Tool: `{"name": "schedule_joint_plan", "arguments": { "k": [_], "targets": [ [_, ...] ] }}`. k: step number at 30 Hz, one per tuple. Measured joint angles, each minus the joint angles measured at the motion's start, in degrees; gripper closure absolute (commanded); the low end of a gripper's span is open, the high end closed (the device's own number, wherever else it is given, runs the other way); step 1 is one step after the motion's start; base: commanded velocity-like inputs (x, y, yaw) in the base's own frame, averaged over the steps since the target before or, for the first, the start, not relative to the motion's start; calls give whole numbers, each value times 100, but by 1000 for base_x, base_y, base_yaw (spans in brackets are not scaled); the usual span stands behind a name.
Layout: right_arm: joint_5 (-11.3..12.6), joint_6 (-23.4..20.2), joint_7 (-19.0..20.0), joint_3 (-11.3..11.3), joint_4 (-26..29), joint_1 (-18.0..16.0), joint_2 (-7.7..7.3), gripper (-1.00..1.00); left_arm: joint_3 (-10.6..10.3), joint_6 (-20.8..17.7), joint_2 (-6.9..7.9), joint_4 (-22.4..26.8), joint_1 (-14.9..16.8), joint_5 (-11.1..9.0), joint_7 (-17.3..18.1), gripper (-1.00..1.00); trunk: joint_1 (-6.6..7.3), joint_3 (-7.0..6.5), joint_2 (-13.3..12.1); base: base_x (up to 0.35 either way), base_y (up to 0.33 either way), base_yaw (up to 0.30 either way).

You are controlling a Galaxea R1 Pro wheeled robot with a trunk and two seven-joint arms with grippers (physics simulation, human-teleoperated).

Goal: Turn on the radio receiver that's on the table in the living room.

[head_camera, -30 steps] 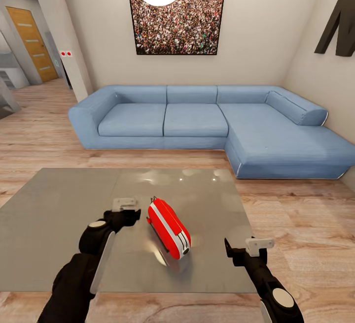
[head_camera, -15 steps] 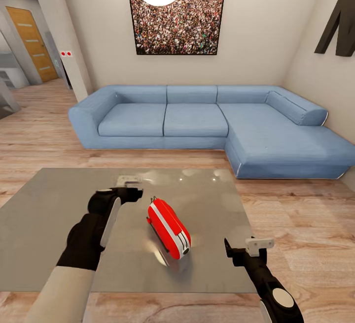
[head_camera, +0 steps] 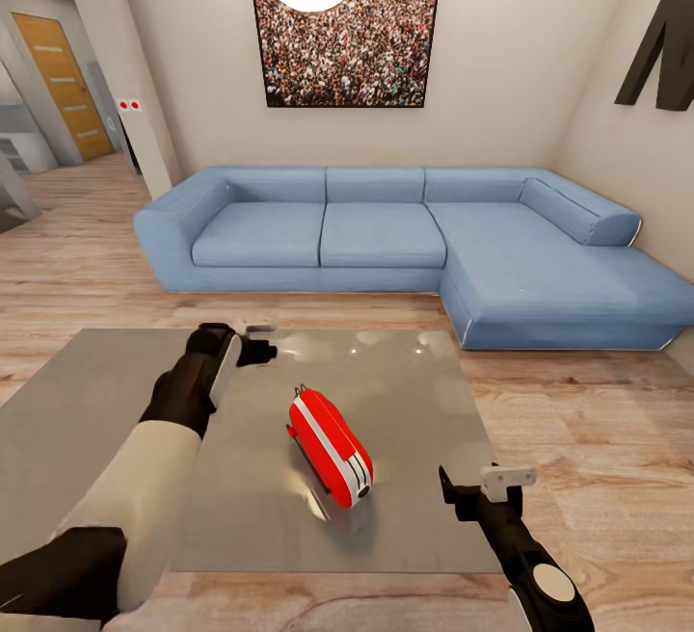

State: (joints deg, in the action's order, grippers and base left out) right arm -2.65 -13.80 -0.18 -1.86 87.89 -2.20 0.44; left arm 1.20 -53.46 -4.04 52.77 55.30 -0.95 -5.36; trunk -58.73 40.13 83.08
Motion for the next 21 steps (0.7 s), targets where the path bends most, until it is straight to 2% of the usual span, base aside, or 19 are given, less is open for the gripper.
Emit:
{"name": "schedule_joint_plan", "arguments": {
  "k": [2, 4, 5, 14, 16, 17, 18, 20, 21],
  "targets": [
    [-4, -2, 0, 8, 0, 0, -4, -100, 38, 3, 9, -393, 267, -1, 0, -100, 0, 0, 0, 0, 0, 0],
    [-5, -1, 0, 12, 0, 0, -6, -100, 48, 7, 18, -586, 398, 0, 0, -100, 0, 0, 0, 0, 0, 0],
    [-7, -5, 0, 17, 0, 0, -8, -100, 60, 26, 56, -1013, 669, 13, -8, -100, 0, 0, 0, 0, 0, 0],
    [-7, -64, -68, 28, 124, -71, -2, -100, 72, 37, 236, -1232, 813, 18, -231, -100, 0, 0, 0, 0, 0, 0],
    [-8, -216, -210, 28, 227, -308, 3, -100, 73, 37, 290, -1224, 814, 19, -234, -100, 0, 0, 0, 0, 0, 0],
    [-7, -745, -423, 28, 304, -751, 3, -100, 73, 32, 347, -1169, 816, 21, -236, -100, 0, 0, 0, 0, 0, 0],
    [-8, -987, -476, 27, 325, -1004, 2, -100, 73, 32, 359, -1124, 816, 12, -237, -100, 0, 0, 0, 0, 0, 0],
    [-7, -1184, -508, 28, 338, -1216, 1, -100, 73, 28, 366, -1078, 816, 9, -237, -100, 0, 0, 0, 0, 0, 0],
    [-8, -1566, -554, 27, 353, -1696, 0, -100, 73, 23, 374, -1003, 816, 10, -237, -100, 0, 0, 0, 0, 0, 0]
  ]
}}
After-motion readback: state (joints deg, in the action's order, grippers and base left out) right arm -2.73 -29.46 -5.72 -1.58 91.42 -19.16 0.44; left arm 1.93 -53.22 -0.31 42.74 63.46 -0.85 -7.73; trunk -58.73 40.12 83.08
